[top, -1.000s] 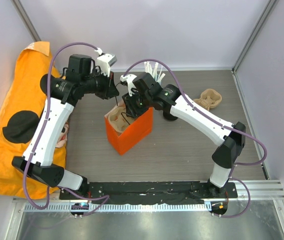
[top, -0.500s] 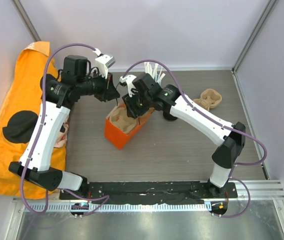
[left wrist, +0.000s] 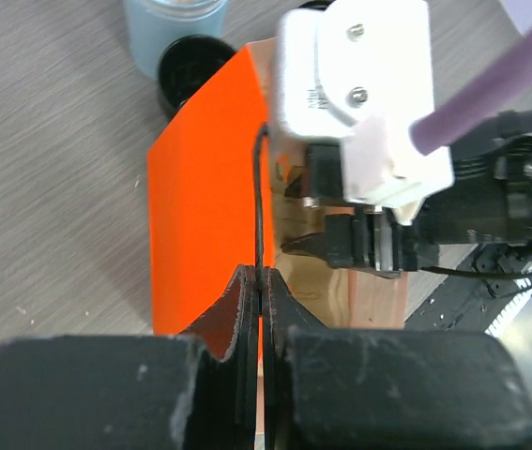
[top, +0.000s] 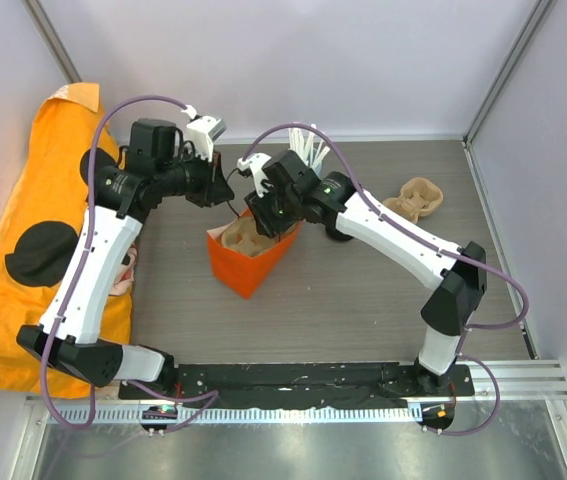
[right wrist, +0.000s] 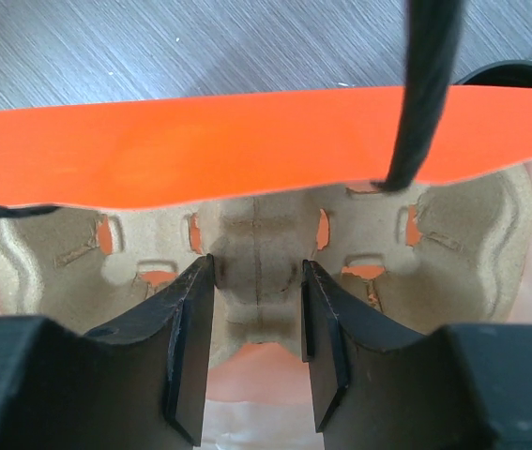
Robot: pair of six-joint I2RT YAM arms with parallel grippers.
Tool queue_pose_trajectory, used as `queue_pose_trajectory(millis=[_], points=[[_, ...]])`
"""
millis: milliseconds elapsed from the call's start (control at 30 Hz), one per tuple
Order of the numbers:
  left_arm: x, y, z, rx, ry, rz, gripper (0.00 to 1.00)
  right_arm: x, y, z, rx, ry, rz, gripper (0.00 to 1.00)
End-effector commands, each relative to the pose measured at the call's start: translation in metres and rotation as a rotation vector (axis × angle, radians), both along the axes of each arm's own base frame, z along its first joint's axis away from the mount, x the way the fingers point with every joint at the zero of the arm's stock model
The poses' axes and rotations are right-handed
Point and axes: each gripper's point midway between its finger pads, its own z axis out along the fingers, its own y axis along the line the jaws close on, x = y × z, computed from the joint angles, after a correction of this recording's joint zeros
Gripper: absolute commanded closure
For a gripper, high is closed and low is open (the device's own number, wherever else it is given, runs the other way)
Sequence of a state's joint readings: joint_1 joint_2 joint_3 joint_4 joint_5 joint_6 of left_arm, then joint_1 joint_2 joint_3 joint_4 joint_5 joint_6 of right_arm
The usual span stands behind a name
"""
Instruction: Pack the takeout coffee
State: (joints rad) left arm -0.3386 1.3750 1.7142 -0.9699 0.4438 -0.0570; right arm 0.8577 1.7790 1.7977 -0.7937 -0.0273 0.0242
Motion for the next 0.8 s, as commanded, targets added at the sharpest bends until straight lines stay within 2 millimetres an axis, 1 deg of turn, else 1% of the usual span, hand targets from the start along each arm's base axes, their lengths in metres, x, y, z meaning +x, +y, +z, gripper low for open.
queue_pose_trajectory(millis=[0,100,233,300,400,533,767], points=[[0.007,0.015,-0.002,0.015,-0.023,0.090,1.00,0.008,0.005,-0.003,-0.014,-0.044,0.019,0.73],[0.011,0.022,-0.006,0.021,-0.019,0.135,1.00,0.010,0.006,-0.010,-0.031,-0.043,0.024,0.73],[0.014,0.026,-0.006,0.016,-0.017,0.163,1.00,0.015,0.009,-0.015,-0.040,-0.048,0.033,0.74],[0.015,0.026,-0.002,0.011,-0.024,0.166,1.00,0.016,0.011,-0.019,-0.047,-0.045,0.036,0.73],[0.017,0.027,0.000,0.006,-0.027,0.172,1.00,0.017,0.013,-0.019,-0.048,-0.044,0.037,0.73],[0.018,0.026,0.003,-0.004,-0.028,0.170,1.00,0.019,0.014,-0.027,-0.066,-0.034,0.041,0.73],[0.021,0.028,0.001,0.003,-0.024,0.186,1.00,0.020,0.015,-0.026,-0.065,-0.035,0.041,0.72]])
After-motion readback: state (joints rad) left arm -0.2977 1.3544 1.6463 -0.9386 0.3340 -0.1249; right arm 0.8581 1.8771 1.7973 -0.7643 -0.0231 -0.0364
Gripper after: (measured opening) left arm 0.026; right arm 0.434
